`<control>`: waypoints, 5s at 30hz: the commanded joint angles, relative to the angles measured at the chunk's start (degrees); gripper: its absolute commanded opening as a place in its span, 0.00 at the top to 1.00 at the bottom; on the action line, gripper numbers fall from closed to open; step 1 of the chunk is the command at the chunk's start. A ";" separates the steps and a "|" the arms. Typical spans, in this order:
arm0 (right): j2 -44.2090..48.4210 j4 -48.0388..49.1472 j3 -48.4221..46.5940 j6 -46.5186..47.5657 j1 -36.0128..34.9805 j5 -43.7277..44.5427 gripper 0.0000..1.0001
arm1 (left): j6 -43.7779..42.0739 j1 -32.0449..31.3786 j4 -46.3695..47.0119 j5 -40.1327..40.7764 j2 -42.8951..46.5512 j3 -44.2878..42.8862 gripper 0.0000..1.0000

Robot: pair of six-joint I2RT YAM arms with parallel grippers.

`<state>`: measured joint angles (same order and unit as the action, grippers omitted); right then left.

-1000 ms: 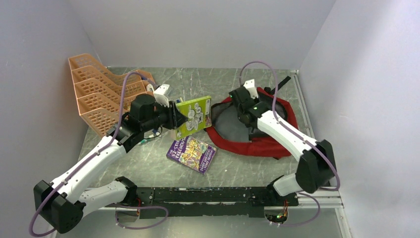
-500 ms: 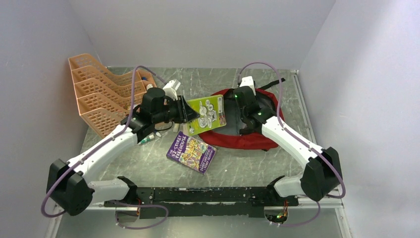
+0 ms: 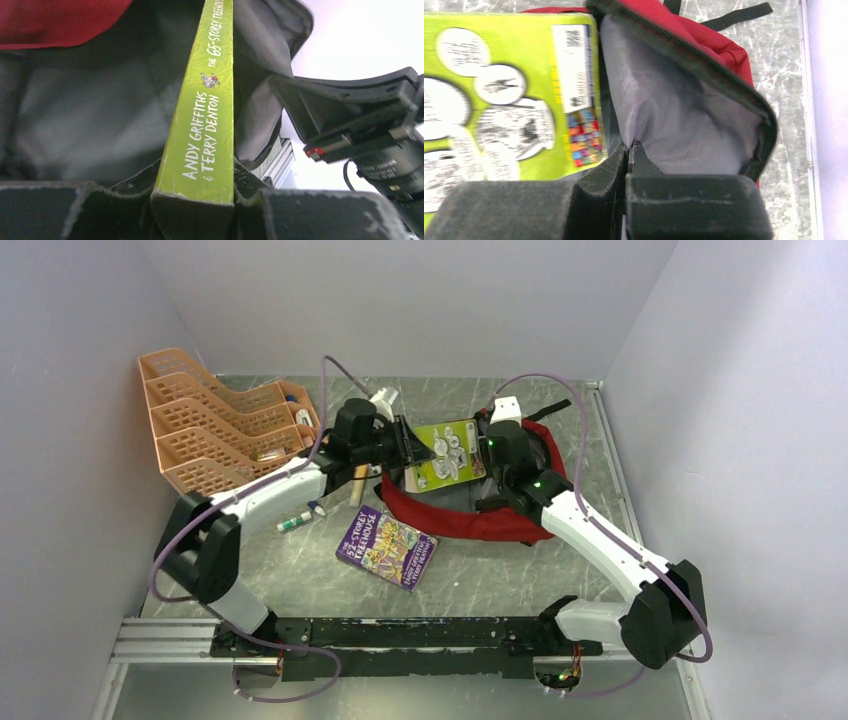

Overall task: Pack the student bag
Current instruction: Place the book in the student bag.

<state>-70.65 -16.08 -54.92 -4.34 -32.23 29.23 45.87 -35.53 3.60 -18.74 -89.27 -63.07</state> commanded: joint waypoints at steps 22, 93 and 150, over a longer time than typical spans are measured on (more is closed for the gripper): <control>7.62 20.91 8.96 5.82 0.06 5.83 1.00 | 7.52 -8.19 17.49 -8.09 -11.39 -4.83 0.95; 9.98 35.81 17.82 3.34 -0.14 -12.64 0.95 | 26.93 -10.89 42.36 2.01 -49.23 -30.18 0.41; 7.26 32.54 18.47 4.43 0.67 -1.17 0.94 | 15.44 -7.73 26.37 -11.56 -41.58 -24.23 0.95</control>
<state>-63.59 15.57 -35.51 0.80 -31.81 27.77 60.55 -42.59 28.51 -28.71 -129.16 -83.55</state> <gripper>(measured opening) 0.065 0.053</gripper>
